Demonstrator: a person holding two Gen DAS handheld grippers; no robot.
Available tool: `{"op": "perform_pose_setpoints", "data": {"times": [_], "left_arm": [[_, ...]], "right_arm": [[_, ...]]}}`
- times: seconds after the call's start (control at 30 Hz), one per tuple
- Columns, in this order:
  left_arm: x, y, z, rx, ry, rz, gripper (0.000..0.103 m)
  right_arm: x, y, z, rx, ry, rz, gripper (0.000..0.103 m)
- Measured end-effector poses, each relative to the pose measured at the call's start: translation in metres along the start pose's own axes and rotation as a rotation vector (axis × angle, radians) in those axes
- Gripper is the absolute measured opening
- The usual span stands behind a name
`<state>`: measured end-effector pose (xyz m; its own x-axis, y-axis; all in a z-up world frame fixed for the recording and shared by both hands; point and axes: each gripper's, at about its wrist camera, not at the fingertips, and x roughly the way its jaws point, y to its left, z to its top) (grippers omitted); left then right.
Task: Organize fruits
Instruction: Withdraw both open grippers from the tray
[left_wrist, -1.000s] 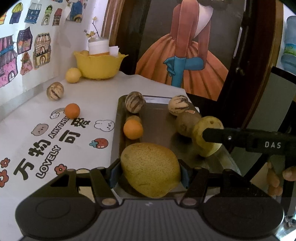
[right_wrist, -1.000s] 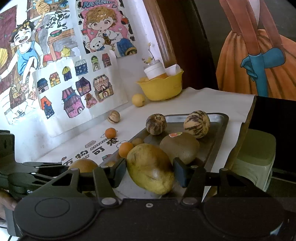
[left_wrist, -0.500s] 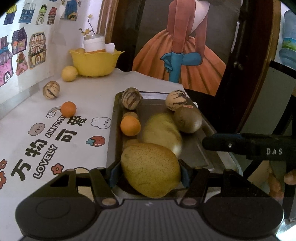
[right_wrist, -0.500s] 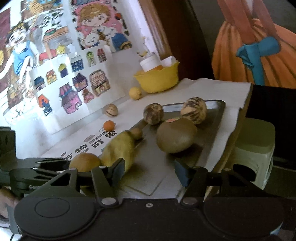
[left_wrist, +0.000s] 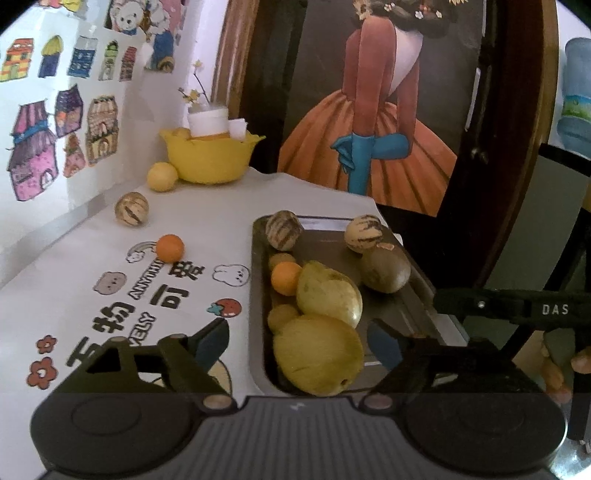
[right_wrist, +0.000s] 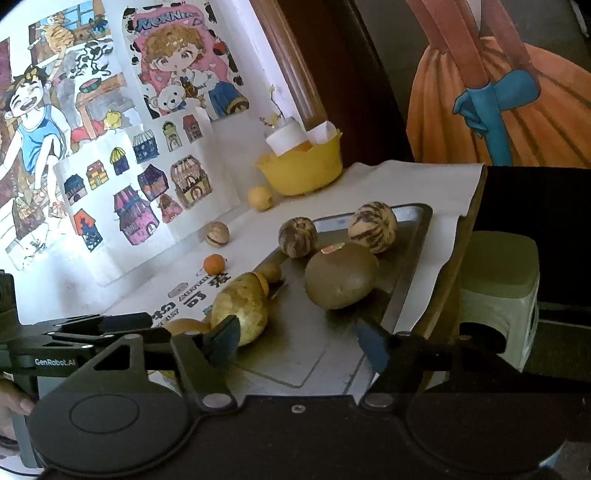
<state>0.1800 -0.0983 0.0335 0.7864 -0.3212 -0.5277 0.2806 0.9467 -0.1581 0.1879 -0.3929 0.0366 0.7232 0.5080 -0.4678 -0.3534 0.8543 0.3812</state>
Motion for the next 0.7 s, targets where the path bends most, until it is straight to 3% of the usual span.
{"op": "perform_pose_setpoints", "data": {"times": [0.2, 0.5, 0.7], "left_arm": [[-0.024, 0.01, 0.002, -0.039, -0.037, 0.027, 0.102], [-0.063, 0.025, -0.002, -0.07, -0.06, 0.088, 0.103], [-0.081, 0.038, -0.016, -0.071, -0.014, 0.14, 0.103]], "right_arm": [[-0.02, 0.012, 0.001, -0.018, -0.032, -0.012, 0.085], [-0.052, 0.047, -0.003, -0.041, -0.063, -0.033, 0.102], [-0.056, 0.073, -0.019, -0.066, 0.017, -0.073, 0.102]]}}
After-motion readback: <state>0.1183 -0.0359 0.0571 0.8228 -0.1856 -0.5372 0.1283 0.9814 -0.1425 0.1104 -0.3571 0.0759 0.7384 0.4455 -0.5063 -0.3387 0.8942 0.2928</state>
